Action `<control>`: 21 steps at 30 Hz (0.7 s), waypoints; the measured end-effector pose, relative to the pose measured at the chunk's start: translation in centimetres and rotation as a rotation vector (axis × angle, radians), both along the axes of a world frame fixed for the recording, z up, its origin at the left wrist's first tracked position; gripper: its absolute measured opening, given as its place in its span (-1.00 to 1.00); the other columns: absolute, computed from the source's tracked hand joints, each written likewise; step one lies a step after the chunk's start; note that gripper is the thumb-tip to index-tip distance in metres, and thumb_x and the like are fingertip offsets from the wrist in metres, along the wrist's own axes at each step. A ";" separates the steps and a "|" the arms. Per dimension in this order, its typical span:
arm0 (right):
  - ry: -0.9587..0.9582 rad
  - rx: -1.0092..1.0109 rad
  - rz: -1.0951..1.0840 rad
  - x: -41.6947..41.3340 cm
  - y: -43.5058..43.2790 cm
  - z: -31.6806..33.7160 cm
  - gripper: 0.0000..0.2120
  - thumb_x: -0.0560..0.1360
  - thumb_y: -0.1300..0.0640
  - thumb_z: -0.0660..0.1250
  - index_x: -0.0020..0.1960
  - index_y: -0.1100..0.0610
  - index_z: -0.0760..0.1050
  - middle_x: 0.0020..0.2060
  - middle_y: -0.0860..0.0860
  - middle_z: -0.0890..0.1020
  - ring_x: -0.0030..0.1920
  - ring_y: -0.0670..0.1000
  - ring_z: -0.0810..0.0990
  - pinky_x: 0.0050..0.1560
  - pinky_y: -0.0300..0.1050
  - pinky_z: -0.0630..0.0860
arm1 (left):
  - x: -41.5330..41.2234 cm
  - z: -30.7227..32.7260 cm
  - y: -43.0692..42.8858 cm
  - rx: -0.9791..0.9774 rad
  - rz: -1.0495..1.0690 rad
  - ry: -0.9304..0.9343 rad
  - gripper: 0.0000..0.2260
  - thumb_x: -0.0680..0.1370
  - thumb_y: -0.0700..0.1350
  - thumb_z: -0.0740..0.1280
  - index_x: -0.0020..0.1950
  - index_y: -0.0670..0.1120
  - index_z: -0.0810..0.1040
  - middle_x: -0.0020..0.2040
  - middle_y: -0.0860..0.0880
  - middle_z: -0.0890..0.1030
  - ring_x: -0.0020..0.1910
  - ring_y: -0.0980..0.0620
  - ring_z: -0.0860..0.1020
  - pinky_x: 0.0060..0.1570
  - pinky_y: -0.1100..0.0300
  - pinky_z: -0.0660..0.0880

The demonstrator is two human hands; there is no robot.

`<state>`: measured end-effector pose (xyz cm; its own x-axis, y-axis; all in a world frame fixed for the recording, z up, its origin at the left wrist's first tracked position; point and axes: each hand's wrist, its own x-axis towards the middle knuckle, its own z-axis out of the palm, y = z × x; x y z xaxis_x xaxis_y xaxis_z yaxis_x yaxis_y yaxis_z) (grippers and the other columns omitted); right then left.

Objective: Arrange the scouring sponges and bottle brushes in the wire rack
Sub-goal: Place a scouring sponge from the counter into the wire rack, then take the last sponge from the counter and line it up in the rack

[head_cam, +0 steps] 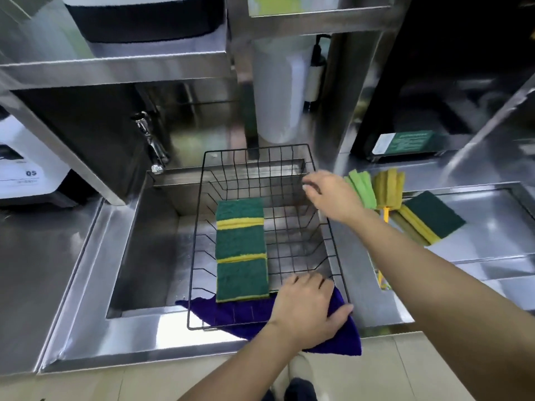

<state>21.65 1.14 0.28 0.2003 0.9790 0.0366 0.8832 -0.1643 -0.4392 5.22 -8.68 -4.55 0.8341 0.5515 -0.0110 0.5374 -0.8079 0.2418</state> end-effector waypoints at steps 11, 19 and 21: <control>-0.105 -0.168 -0.686 12.3 -8.7 -3.0 -0.45 0.45 -0.04 0.31 0.33 0.20 0.29 0.29 0.27 0.39 0.33 0.27 0.31 0.30 0.15 0.25 | 1.9 -0.3 -0.8 0.038 -0.002 0.086 -0.47 0.53 0.28 -0.04 0.06 -0.10 0.50 0.02 -0.06 0.60 0.00 -0.04 0.52 0.02 0.07 0.39; -0.045 -0.401 -0.811 14.6 -12.0 -4.9 -0.31 0.31 0.05 0.42 0.33 0.17 0.19 0.24 0.26 0.36 0.31 0.28 0.30 0.32 0.13 0.24 | 2.0 -0.3 -0.9 0.047 0.019 0.020 -0.45 0.48 0.28 -0.06 -0.09 -0.11 0.53 -0.14 -0.06 0.62 -0.16 -0.05 0.55 -0.15 0.07 0.46; 0.013 -0.308 -0.958 14.1 -11.9 -4.6 -0.35 0.30 0.09 0.42 0.27 0.21 0.21 0.22 0.27 0.35 0.28 0.28 0.31 0.28 0.12 0.26 | 1.9 -0.3 -0.9 0.046 0.021 0.003 -0.44 0.48 0.28 -0.07 -0.05 -0.10 0.52 -0.10 -0.05 0.62 -0.12 -0.04 0.54 -0.11 0.08 0.45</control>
<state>35.77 -10.81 -4.32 0.9070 0.3712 -0.1988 0.3145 -0.9111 -0.2664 7.12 -9.58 -4.90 0.8226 0.5686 0.0123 0.5547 -0.8070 0.2026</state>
